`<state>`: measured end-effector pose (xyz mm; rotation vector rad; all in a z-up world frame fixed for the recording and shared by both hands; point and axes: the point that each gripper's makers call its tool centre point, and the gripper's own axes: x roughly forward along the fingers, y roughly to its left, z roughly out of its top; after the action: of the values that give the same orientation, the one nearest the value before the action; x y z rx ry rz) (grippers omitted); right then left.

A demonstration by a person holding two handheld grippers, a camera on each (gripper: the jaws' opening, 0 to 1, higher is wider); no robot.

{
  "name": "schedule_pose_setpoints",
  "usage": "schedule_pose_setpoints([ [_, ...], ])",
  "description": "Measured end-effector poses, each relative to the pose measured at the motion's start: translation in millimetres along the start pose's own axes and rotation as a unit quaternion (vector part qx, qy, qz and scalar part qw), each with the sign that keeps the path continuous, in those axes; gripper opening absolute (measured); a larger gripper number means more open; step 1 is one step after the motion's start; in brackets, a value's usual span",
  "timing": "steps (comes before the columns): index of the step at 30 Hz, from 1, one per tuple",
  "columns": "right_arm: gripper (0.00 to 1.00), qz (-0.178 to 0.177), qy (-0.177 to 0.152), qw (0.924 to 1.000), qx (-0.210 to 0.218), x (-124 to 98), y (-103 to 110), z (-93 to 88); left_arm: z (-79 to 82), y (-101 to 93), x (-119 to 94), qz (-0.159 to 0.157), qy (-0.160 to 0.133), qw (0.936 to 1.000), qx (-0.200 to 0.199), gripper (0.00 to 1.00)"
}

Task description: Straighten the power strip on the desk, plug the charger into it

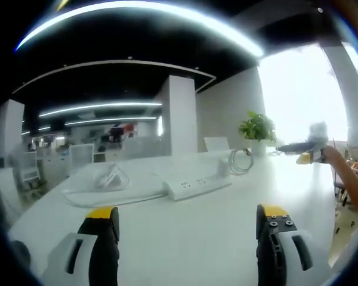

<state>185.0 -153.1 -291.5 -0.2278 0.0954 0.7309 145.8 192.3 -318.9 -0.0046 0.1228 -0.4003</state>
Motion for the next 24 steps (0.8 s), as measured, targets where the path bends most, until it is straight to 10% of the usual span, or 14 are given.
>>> schedule_pose_setpoints([
  [24, 0.86, -0.007, -0.02, 0.9995, 0.025, -17, 4, -11.5, -5.1, 6.2, -2, 0.008, 0.005, 0.9999, -0.003, 0.98],
])
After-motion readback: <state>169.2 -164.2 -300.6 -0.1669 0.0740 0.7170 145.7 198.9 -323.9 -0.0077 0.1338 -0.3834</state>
